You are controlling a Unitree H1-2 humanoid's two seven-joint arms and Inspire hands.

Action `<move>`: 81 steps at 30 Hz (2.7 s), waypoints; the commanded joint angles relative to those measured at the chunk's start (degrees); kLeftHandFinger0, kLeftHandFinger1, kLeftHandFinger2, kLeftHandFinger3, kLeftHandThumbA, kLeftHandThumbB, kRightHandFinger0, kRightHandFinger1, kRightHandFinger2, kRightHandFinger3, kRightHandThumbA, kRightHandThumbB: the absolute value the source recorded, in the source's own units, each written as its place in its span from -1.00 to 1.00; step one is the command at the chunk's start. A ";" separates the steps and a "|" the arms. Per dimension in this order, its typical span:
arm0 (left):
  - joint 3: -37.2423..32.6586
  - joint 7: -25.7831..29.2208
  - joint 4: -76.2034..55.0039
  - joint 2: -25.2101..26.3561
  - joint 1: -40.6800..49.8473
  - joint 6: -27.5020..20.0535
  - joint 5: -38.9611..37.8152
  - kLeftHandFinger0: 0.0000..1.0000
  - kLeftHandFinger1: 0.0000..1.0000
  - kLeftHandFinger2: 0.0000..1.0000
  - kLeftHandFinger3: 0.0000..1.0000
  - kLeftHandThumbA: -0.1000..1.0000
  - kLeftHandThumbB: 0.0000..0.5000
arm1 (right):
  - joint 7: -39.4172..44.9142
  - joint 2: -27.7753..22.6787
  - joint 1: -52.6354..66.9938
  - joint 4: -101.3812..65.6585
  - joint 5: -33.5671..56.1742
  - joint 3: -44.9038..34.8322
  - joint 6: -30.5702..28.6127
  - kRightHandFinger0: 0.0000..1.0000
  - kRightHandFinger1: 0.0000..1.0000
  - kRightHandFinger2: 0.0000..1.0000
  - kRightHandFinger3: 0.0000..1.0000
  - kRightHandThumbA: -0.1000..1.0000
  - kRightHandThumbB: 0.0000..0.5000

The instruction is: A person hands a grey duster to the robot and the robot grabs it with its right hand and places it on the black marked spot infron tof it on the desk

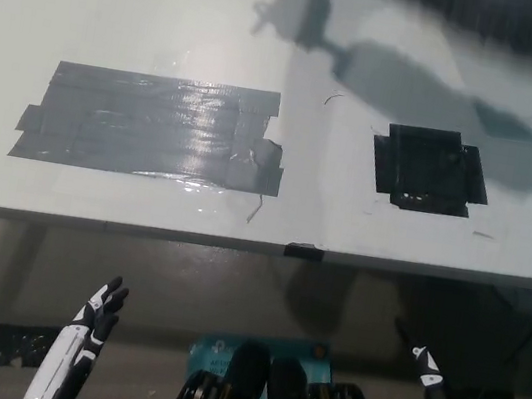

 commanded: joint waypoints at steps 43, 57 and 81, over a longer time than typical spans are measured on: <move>-0.68 -0.59 -2.28 0.78 -2.17 -0.31 0.80 1.00 1.00 1.00 1.00 1.00 -0.09 | 7.33 9.54 -53.51 12.38 -34.33 -1.17 26.95 1.00 1.00 1.00 1.00 1.00 0.41; -0.95 -0.54 -2.24 0.64 -2.30 -0.78 0.87 1.00 1.00 1.00 1.00 1.00 -0.19 | 1.33 9.90 -62.46 31.46 -30.73 -2.04 28.57 1.00 1.00 1.00 1.00 1.00 0.46; -1.74 -1.14 -2.52 1.19 -3.22 -0.16 1.22 1.00 1.00 1.00 1.00 1.00 -0.21 | -18.94 5.66 -68.21 51.04 -30.66 3.28 26.54 -1.00 -0.74 0.06 -0.26 -1.00 0.02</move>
